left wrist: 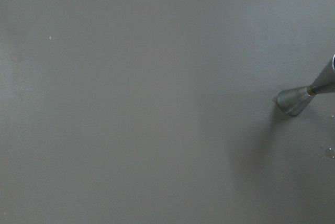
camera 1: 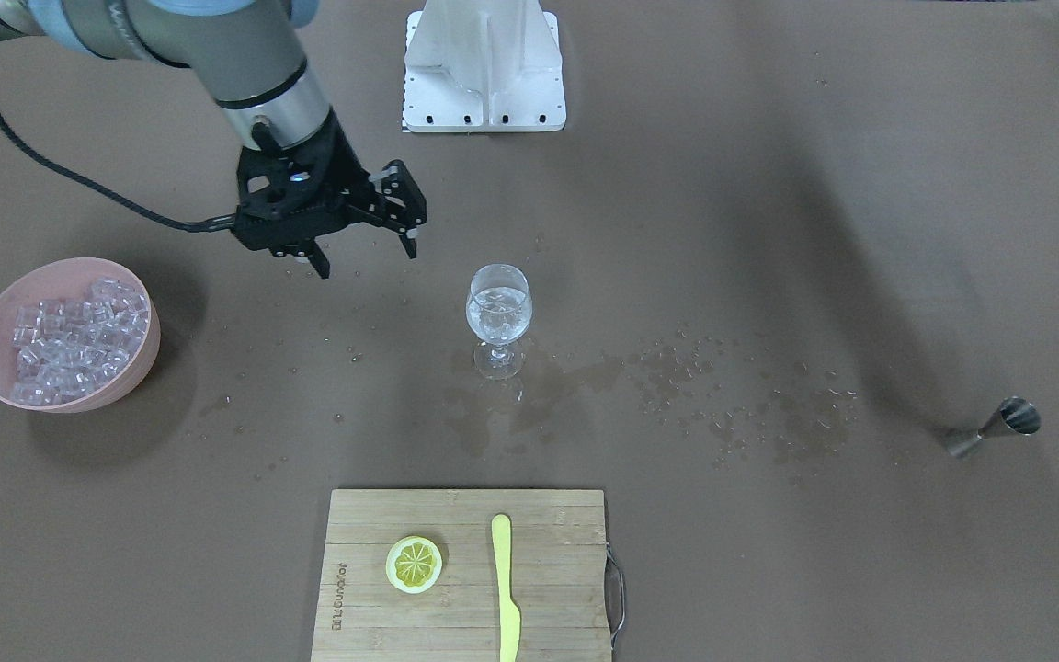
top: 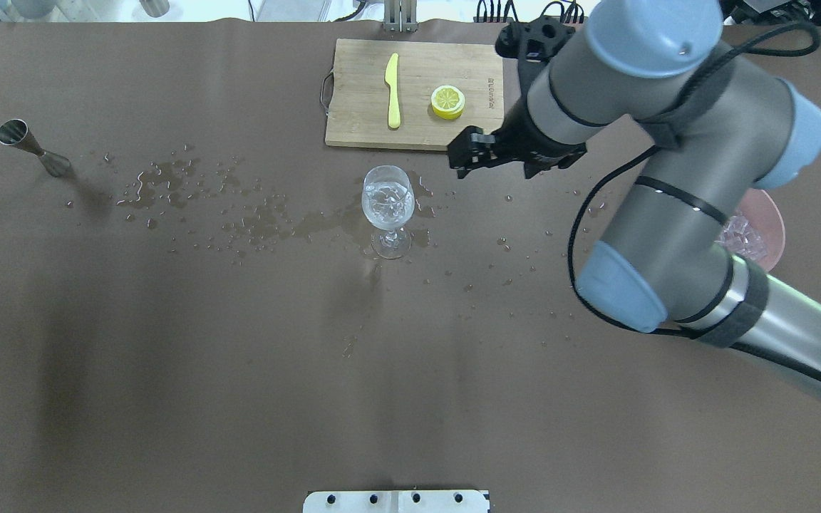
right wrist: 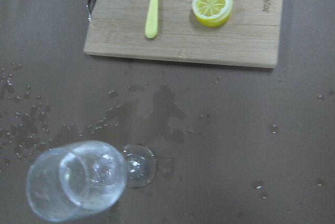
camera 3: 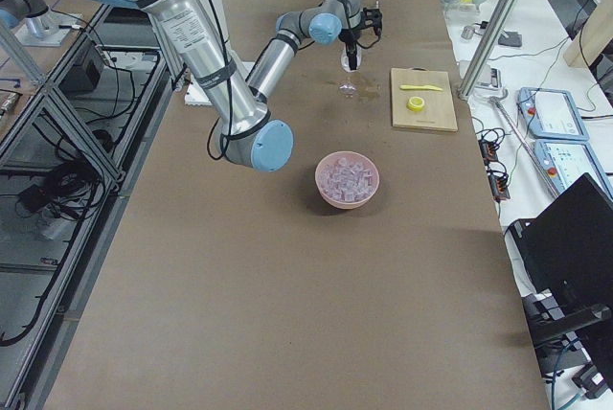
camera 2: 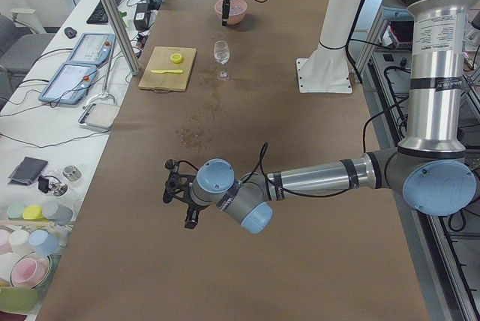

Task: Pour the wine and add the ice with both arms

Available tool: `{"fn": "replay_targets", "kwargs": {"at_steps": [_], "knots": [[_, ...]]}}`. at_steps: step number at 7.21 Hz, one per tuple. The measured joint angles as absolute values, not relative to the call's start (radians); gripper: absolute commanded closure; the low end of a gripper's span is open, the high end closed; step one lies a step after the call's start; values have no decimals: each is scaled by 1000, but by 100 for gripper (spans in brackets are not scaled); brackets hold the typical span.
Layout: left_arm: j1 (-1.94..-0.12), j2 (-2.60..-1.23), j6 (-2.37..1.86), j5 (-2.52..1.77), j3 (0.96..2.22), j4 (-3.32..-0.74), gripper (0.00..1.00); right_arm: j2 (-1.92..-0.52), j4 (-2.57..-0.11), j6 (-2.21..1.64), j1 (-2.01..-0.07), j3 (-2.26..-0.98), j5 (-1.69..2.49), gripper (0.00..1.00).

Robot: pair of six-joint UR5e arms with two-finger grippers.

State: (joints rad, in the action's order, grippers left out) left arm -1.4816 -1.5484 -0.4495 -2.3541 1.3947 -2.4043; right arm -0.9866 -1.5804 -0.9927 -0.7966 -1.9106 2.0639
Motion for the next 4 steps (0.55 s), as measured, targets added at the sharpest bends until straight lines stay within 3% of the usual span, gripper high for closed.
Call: {"fn": "replay_targets", "kwargs": {"at_steps": [4], "knots": [[-1441,-1605,-350,-2413,1515,-2025,2,-1345,-1592,-522,-1097,-1998,2261,0]]}}
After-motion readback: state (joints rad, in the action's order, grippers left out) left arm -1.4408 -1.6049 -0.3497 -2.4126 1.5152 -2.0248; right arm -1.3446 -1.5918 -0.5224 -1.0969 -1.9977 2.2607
